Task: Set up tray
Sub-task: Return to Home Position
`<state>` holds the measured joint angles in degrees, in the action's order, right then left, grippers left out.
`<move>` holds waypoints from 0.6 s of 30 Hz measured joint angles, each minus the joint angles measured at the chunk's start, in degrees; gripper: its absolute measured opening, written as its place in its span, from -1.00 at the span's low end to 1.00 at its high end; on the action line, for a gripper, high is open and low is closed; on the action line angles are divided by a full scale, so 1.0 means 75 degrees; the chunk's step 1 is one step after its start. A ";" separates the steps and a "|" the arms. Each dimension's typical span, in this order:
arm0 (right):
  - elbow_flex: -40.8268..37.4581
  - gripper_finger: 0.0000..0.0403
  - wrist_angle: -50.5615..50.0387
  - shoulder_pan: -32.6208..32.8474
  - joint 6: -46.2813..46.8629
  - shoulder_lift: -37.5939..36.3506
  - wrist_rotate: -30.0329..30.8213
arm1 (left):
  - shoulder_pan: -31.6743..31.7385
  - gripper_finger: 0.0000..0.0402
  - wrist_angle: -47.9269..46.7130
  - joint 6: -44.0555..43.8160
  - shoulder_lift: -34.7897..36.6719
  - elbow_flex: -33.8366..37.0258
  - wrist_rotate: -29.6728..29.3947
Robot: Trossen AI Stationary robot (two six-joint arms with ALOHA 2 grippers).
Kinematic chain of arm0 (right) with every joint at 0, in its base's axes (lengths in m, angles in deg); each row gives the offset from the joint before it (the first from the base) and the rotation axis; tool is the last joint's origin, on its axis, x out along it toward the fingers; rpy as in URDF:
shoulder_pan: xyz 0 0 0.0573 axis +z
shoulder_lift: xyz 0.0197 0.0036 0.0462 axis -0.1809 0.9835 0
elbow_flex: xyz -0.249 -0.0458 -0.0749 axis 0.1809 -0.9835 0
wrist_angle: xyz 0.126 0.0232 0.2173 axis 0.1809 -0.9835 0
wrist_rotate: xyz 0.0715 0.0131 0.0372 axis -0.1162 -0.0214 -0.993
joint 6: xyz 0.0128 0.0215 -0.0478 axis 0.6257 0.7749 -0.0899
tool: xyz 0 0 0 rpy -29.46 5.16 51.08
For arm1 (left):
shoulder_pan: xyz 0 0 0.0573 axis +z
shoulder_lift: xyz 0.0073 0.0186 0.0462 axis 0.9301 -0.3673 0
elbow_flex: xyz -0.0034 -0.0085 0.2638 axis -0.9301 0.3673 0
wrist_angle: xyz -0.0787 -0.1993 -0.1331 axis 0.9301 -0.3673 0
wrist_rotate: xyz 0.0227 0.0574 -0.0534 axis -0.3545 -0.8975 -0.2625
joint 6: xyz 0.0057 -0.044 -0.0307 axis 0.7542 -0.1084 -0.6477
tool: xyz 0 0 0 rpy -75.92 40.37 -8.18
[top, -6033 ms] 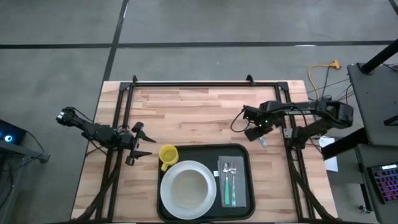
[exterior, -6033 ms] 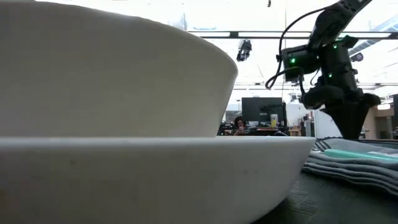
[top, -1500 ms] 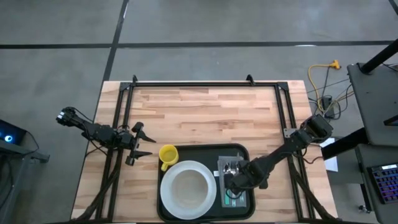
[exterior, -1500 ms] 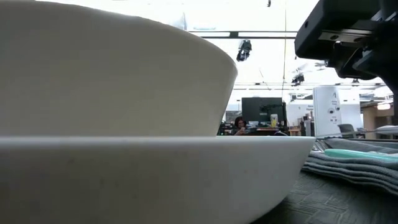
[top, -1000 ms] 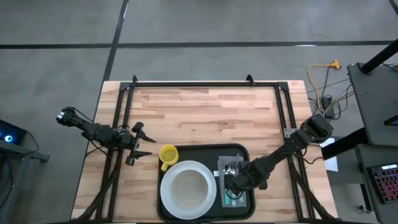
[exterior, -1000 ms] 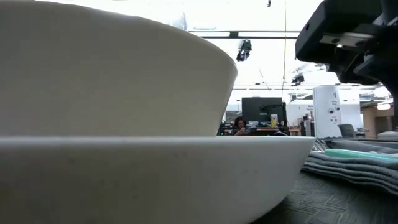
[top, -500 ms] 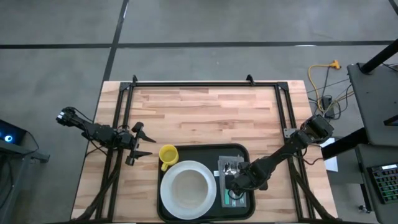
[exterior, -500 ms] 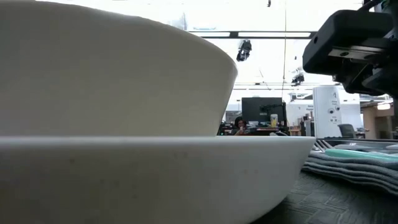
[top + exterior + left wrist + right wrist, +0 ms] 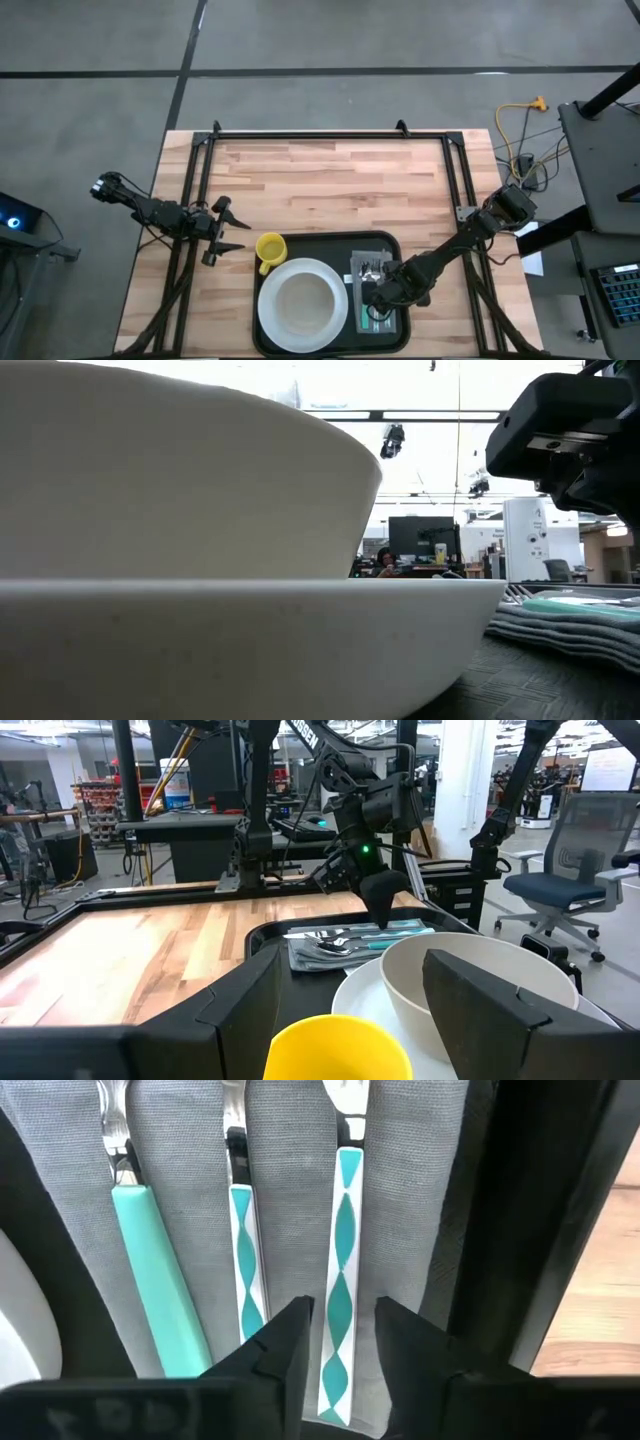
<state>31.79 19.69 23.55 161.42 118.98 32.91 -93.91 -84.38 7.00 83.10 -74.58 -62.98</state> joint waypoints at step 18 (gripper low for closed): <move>0.0310 -0.40 0.0034 -0.0015 -0.0947 -0.0017 -0.0057 | 0.0001 0.11 0.0000 0.0000 0.0000 0.0000 0.0000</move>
<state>34.11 19.95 23.44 154.31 118.84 32.48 -93.90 -84.38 7.00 83.10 -74.58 -62.98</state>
